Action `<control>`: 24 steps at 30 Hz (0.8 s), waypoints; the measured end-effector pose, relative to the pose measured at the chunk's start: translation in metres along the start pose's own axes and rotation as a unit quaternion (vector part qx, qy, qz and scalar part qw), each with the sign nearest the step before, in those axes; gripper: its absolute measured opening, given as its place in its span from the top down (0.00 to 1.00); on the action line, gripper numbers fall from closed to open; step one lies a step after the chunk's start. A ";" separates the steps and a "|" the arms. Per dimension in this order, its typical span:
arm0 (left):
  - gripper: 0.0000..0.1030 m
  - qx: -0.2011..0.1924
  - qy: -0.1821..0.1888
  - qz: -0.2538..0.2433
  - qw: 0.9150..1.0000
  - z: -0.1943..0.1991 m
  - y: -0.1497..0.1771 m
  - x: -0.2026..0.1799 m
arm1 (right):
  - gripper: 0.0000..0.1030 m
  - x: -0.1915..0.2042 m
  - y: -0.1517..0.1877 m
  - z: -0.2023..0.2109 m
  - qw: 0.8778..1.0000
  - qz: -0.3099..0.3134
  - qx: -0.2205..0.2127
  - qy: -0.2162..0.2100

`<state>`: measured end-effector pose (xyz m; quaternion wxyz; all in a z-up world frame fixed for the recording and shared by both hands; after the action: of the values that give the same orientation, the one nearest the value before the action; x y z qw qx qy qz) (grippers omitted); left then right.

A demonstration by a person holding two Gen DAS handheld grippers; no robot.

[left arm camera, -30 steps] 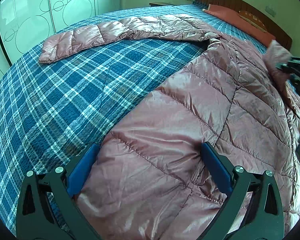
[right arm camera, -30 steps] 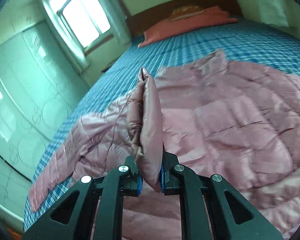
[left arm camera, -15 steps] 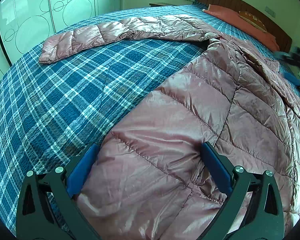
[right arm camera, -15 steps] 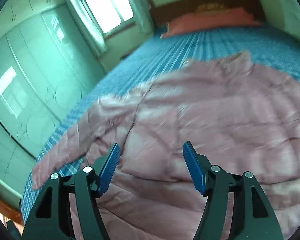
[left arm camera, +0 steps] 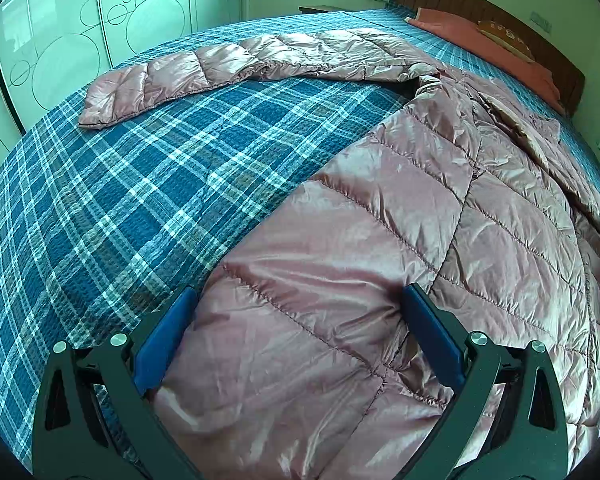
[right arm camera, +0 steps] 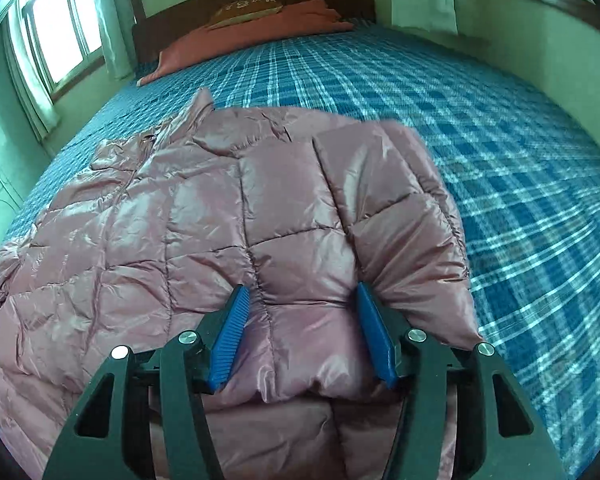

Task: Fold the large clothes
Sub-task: 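Lay the sleeve across the jacket body and open the right gripper, then grasp the other sleeve with the left gripper and lift it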

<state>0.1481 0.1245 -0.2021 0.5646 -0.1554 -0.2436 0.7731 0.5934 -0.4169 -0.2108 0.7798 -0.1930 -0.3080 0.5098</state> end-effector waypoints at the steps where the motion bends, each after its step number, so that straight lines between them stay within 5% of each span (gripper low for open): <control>1: 0.02 0.000 -0.001 0.000 1.000 0.000 0.000 0.000 | 0.46 0.004 0.000 0.004 1.000 -0.006 -0.005 -0.007; 5: 0.02 0.000 -0.001 -0.001 1.000 -0.001 -0.001 0.001 | 0.44 0.024 0.011 0.005 1.000 0.009 -0.006 -0.021; 9: 0.02 0.001 -0.001 -0.002 1.000 -0.002 -0.001 0.001 | 0.36 0.036 0.021 -0.008 0.998 0.059 -0.006 0.023; 12: 0.02 0.000 0.001 -0.001 1.000 -0.003 -0.001 0.001 | 0.36 0.044 0.020 0.007 0.999 0.047 -0.014 -0.006; 17: 0.02 0.004 0.007 0.003 1.000 -0.004 -0.001 0.001 | 0.36 0.048 0.038 -0.009 0.998 0.066 -0.001 0.002; 24: 0.02 -0.001 0.064 -0.011 0.998 0.004 -0.007 0.017 | 0.35 0.041 0.037 0.017 0.999 0.043 -0.008 -0.020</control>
<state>0.1460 0.1417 -0.1946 0.5872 -0.2025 -0.2097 0.7551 0.5688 -0.3645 -0.2097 0.7494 -0.2018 -0.3191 0.5439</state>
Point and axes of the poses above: each gripper's, at about its wrist camera, not at the fingertips, and z roughly against the way its jaws point, x to its left, y to its underside, the point moved 7 cm from there along -z, roughly the way its jaws point, and after that the axes turned 11 degrees about -z, right-handed, at the moved point
